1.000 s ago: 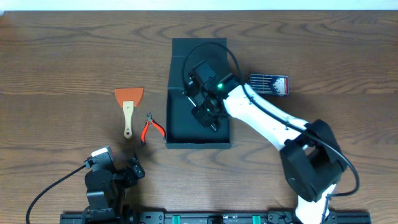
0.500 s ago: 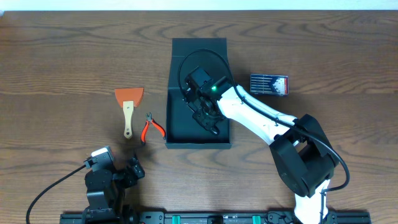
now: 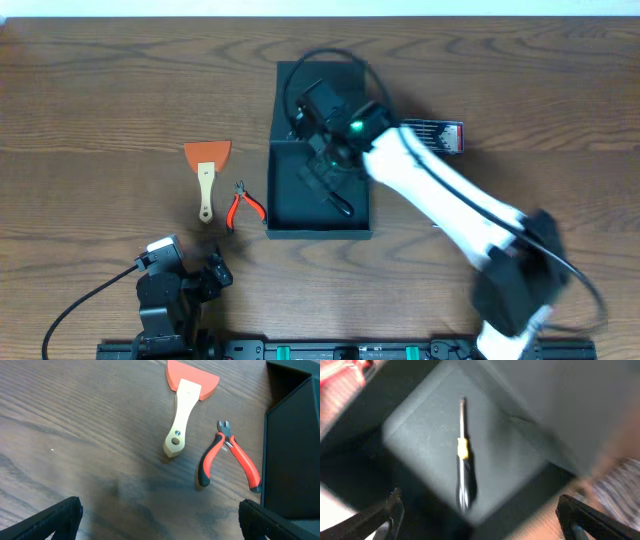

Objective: Pack container
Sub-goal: 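Carry the screwdriver into the black box and release it, then move the right gripper to the claw hammer and grasp it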

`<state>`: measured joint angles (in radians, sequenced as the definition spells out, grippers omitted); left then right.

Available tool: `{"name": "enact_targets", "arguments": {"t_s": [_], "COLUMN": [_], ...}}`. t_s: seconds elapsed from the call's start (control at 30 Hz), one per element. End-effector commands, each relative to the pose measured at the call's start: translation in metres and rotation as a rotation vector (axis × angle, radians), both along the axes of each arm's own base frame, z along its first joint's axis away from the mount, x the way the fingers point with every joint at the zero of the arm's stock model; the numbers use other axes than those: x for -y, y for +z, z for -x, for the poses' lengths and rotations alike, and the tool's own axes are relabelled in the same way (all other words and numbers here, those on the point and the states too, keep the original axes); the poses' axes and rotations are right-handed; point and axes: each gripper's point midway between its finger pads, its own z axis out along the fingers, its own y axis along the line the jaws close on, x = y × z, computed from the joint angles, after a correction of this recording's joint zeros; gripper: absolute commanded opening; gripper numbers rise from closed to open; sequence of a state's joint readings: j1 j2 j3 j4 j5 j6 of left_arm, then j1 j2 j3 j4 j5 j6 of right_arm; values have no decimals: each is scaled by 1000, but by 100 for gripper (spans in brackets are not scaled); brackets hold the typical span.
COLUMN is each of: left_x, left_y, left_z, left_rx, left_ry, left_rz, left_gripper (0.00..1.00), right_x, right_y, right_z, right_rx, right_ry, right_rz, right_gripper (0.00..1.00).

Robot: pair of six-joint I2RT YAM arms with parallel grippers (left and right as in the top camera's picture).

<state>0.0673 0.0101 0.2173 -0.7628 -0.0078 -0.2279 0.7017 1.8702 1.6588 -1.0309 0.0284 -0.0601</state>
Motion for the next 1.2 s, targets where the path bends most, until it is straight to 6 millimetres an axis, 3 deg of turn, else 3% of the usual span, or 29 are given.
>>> {"name": "enact_targets", "arguments": {"t_s": [0.0, 0.13, 0.23, 0.3, 0.47, 0.83, 1.17], "left_x": [-1, -1, -1, -1, -1, -1, -1], "left_y": [-1, -1, -1, -1, -1, -1, -1], "left_z": [0, 0, 0, 0, 0, 0, 0], "left_rx": [-2, -2, -2, -2, -2, -2, -2], "left_ry": [-3, -3, -3, -3, -3, -3, -3], "left_rz": [-17, -17, -17, -17, -17, -17, -18], "left_gripper": [99, 99, 98, 99, 99, 99, 98], "right_x": [43, 108, 154, 172, 178, 185, 192], "right_y": [76, 101, 90, 76, 38, -51, -105], "right_z": [-9, 6, 22, 32, 38, 33, 20], "right_rx": [161, 164, 142, 122, 65, -203, -294], "right_ry": [-150, -286, -387, -428, -471, -561, -576], "right_rz": [-39, -41, -21, -27, -69, 79, 136], "right_gripper": [99, 99, 99, 99, 96, 93, 77]}}
